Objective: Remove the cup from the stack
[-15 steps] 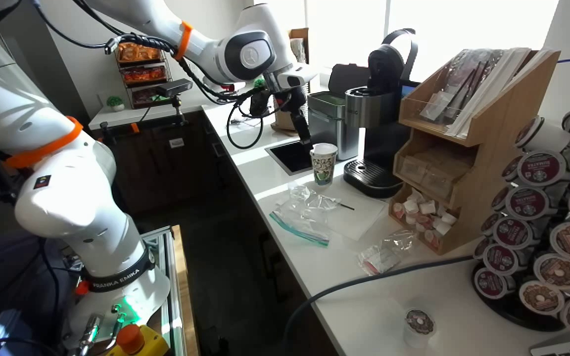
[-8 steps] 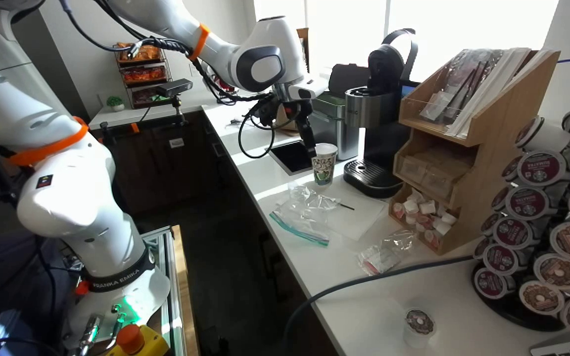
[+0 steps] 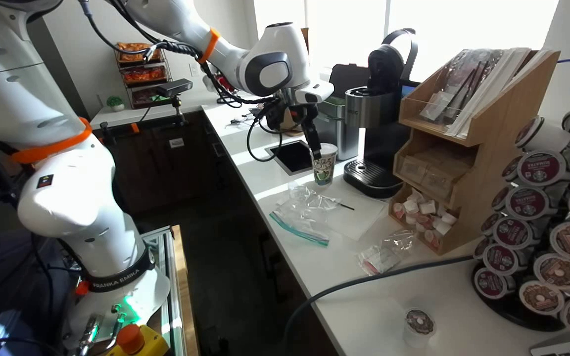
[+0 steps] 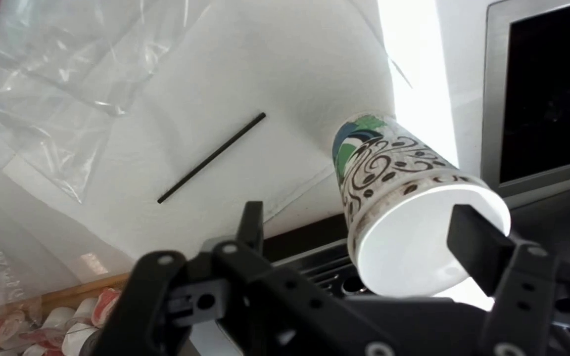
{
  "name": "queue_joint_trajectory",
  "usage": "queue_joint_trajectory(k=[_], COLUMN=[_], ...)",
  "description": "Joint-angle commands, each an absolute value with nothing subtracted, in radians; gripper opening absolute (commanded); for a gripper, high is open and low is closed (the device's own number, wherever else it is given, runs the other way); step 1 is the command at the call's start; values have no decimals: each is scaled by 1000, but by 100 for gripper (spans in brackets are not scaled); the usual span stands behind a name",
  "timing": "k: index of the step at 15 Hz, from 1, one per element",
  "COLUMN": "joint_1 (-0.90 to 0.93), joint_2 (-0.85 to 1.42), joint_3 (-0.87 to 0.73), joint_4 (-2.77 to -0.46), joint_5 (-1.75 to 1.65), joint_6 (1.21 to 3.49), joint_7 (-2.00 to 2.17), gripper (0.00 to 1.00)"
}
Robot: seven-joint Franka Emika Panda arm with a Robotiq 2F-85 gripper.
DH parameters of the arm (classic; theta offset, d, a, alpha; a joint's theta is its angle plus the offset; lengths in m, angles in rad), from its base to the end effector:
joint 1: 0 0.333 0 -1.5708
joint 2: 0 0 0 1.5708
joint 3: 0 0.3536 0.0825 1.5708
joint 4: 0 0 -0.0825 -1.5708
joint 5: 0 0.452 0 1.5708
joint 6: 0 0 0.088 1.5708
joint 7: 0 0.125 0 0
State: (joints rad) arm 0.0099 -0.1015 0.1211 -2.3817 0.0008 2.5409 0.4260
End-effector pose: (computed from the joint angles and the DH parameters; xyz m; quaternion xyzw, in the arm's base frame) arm 0.5554 0.0732 0.3628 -0.9808 0.1455 -0.1262 0.0300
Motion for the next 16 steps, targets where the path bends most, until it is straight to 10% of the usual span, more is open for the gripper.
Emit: queue_joint_trajectory(k=[1,5,16], joint_1=[28,33,48], joint_2=[-56,-24,9], joint_3=[109,107,101], joint_4=[-2361,-2345,-2320], joint_5=[24,25,20], joint_6=[2583,2607,2638], joint_7=[407,402,398], gripper=[92,52,2])
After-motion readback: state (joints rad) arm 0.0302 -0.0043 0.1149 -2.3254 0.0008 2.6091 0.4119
